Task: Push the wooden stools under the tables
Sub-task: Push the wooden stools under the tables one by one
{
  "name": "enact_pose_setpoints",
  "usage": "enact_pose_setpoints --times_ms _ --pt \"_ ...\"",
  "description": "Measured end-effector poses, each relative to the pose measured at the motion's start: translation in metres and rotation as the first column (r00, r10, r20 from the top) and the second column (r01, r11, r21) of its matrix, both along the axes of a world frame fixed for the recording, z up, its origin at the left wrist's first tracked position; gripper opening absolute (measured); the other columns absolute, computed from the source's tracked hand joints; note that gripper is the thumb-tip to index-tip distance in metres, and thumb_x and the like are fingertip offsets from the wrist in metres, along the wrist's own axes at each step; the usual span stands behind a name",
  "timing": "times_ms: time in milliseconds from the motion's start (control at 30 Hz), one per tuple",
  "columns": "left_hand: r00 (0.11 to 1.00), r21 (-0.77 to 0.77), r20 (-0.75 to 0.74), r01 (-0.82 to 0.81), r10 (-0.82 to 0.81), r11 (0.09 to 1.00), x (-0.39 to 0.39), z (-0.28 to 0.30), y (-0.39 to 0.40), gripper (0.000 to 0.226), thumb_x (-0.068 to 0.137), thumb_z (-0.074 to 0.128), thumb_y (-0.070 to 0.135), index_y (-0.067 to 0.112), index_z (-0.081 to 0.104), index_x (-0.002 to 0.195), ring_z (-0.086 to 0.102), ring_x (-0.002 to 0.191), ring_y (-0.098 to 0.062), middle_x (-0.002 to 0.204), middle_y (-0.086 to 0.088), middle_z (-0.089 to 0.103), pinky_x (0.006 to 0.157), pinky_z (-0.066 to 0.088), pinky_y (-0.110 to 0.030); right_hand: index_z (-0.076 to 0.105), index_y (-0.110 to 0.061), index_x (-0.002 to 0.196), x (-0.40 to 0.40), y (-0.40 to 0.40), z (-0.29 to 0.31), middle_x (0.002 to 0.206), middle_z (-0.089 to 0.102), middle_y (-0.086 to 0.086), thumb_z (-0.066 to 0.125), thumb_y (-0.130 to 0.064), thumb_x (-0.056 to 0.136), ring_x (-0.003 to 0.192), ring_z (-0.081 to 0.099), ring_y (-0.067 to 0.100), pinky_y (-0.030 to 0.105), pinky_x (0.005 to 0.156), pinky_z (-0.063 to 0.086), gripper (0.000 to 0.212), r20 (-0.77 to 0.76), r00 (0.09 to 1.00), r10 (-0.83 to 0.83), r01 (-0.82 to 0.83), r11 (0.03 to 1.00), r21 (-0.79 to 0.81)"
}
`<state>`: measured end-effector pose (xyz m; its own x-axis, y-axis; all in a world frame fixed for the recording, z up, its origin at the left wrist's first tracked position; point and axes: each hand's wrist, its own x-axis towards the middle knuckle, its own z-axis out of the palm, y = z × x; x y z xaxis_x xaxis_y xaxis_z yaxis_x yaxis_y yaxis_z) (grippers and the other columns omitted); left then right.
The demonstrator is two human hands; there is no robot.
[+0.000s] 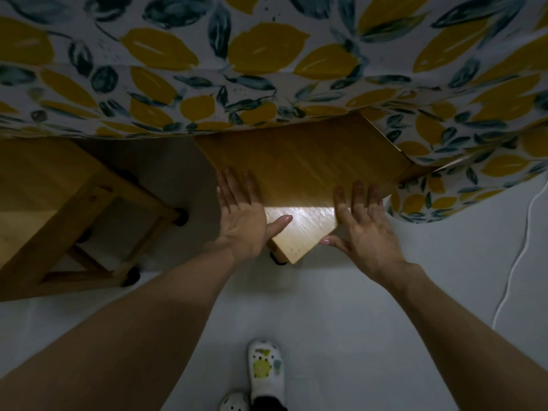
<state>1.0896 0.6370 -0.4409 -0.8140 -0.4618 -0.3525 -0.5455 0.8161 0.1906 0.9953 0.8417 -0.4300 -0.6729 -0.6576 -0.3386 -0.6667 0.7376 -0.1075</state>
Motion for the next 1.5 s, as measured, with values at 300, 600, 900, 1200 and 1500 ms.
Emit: enact_pose_setpoints --times_ms 300,600,900,1200,1500 --pt "0.989 0.164 -0.029 0.145 -0.142 0.976 0.021 0.01 -0.026 0.086 0.089 0.015 0.068 0.017 -0.026 0.145 -0.036 0.138 -0.03 0.15 -0.015 -0.038 0.117 -0.014 -0.044 0.008 -0.026 0.154 0.005 0.003 0.006 0.163 -0.001 0.012 0.023 -0.079 0.081 0.148 -0.01 0.029 0.049 0.118 -0.001 0.091 0.019 0.997 -0.076 0.078 0.993 -0.084" --pt "0.948 0.07 -0.161 0.288 -0.274 0.955 0.148 0.03 -0.17 0.069 0.093 0.026 0.064 0.032 0.008 0.151 -0.008 0.148 -0.014 0.161 0.006 -0.001 0.119 -0.004 -0.038 0.025 -0.014 0.151 0.123 -0.127 0.006 0.159 0.021 0.014 0.029 -0.066 0.09 0.149 0.008 0.03 0.047 0.12 0.005 0.081 -0.02 0.997 0.068 -0.071 0.972 -0.225" --pt "0.983 0.036 -0.18 0.025 -0.018 0.999 0.345 0.036 -0.382 0.076 0.087 0.028 0.067 0.031 0.007 0.151 -0.016 0.146 -0.015 0.161 0.006 -0.003 0.119 -0.005 -0.048 0.026 -0.013 0.151 0.313 -0.36 -0.013 0.162 0.013 0.006 0.046 -0.061 0.088 0.15 0.003 0.024 0.045 0.121 0.002 0.082 0.072 0.984 0.161 -0.115 0.898 -0.425" --pt "0.952 -0.091 0.1 0.299 -0.29 0.95 0.387 0.006 -0.537 0.104 0.071 0.033 0.087 0.037 -0.019 0.147 -0.033 0.14 -0.028 0.156 -0.006 -0.029 0.114 -0.015 -0.052 0.013 -0.007 0.153 0.405 -0.511 -0.025 0.162 0.008 0.014 0.039 -0.066 0.088 0.15 0.0 0.031 0.052 0.12 0.002 0.091 -0.068 0.995 0.067 -0.081 0.966 -0.243" --pt "0.943 -0.146 -0.013 0.328 -0.333 0.933 0.374 -0.011 -0.548 0.106 0.064 0.031 0.092 0.042 -0.012 0.147 -0.017 0.146 -0.031 0.159 -0.006 -0.018 0.117 0.0 -0.049 0.014 -0.009 0.153 0.403 -0.505 -0.031 0.162 0.011 0.012 0.038 -0.063 0.094 0.15 0.005 0.03 0.053 0.12 0.01 0.084 -0.162 0.976 0.143 -0.168 0.974 -0.153"
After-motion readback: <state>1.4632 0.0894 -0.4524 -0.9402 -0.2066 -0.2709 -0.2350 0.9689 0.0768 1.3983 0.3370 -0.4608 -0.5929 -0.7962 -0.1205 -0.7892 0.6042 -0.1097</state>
